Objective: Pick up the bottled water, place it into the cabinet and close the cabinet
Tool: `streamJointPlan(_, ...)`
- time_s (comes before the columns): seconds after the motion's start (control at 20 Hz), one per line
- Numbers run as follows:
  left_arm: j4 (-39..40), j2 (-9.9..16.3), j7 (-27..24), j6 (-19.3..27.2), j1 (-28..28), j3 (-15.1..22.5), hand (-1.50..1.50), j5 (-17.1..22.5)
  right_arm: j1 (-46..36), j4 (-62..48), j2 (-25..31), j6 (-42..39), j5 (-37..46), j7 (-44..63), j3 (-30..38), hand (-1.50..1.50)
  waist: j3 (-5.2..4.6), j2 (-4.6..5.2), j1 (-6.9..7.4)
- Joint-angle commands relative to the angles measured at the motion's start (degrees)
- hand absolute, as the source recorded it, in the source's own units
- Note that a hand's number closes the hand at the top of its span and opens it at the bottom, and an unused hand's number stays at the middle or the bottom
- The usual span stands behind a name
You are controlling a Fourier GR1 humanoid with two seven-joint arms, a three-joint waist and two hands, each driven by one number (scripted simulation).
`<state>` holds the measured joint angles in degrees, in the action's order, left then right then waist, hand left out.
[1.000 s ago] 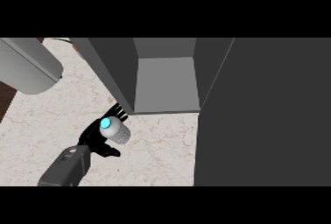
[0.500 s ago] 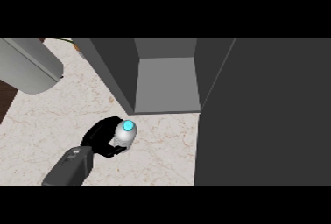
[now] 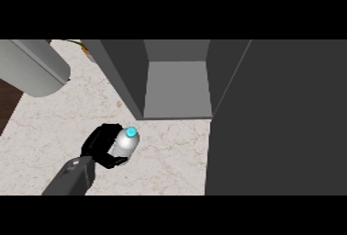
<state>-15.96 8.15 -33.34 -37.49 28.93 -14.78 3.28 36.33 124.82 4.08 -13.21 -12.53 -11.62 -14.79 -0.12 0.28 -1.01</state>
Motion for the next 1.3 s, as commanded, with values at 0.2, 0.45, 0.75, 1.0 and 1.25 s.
streamJointPlan(0.2,-3.9,0.2,-9.8,3.2,-6.7,-7.8,1.50,8.2,-0.9,-0.5,-0.8,1.6,-0.8,1.0,1.0,-1.50,0.09,-0.30,1.12)
streamJointPlan(0.45,-8.4,0.9,-2.3,0.7,-6.8,-8.2,1.50,12.2,-4.7,-1.5,-2.1,3.4,2.0,2.1,-1.3,-1.50,0.13,-0.36,1.20)
streamJointPlan(0.75,-21.1,-3.4,4.4,3.3,-12.6,-5.0,1.50,15.0,-1.3,-2.3,-0.3,1.9,1.4,0.4,-1.0,-1.50,0.21,-0.59,1.40)
streamJointPlan(1.0,-34.7,-4.0,15.5,6.4,-16.2,-3.2,1.50,19.0,1.0,-2.3,0.4,1.0,0.9,-2.1,-1.6,-1.50,0.21,-0.58,1.27)
streamJointPlan(1.25,-43.5,-8.0,18.3,15.4,-15.3,3.9,1.50,20.9,-3.6,-2.5,-1.2,3.6,1.2,1.6,-2.7,-1.50,0.16,-0.43,1.00)
